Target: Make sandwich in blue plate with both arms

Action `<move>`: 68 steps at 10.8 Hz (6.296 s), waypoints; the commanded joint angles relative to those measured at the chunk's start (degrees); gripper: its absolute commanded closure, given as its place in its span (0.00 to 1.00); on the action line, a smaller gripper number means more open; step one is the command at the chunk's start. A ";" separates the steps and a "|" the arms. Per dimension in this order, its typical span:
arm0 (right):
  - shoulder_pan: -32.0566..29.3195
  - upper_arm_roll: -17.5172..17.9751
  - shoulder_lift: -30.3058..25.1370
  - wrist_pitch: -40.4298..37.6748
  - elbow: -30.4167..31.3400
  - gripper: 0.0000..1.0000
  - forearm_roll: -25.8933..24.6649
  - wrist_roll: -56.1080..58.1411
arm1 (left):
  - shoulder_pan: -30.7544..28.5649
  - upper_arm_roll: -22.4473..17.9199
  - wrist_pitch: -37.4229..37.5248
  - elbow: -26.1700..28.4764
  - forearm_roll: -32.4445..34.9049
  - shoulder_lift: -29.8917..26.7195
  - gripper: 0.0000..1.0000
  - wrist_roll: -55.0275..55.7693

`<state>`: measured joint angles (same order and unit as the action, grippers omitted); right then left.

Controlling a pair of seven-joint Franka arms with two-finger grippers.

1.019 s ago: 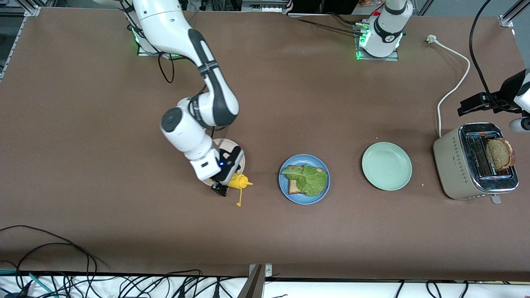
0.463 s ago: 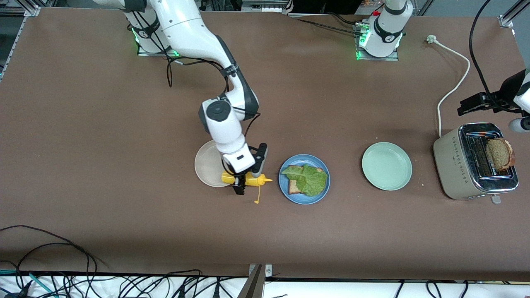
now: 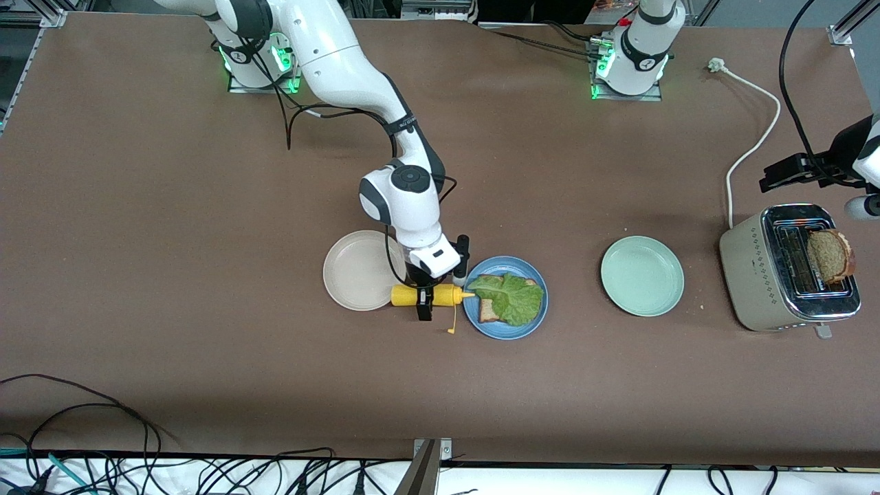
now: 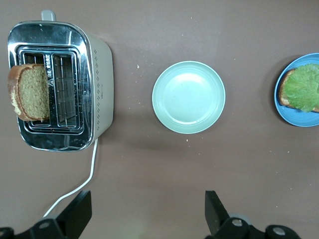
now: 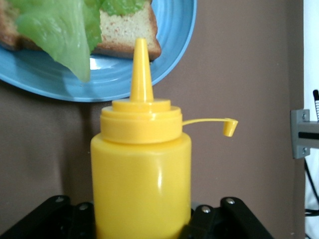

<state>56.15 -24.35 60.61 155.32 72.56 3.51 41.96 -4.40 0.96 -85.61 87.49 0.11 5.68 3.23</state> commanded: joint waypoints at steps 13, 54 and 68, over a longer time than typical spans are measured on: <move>0.11 -2.98 -9.69 -15.27 -3.74 1.00 -1.16 -0.84 | -0.61 0.09 0.44 -0.30 -0.02 0.73 0.00 -0.50; -48.15 -1.13 -3.48 -90.36 18.41 1.00 75.50 108.68 | -20.39 0.09 -16.08 -1.97 7.19 20.78 1.00 -25.97; -57.46 -1.57 -2.60 -93.09 14.21 0.00 66.92 106.59 | -18.89 2.20 -0.79 -12.17 7.28 11.11 1.00 -30.38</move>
<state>2.03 -26.04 57.07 63.43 91.69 74.68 150.42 -23.76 2.98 -88.08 76.94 5.83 16.99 -26.29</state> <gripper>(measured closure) 0.000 0.912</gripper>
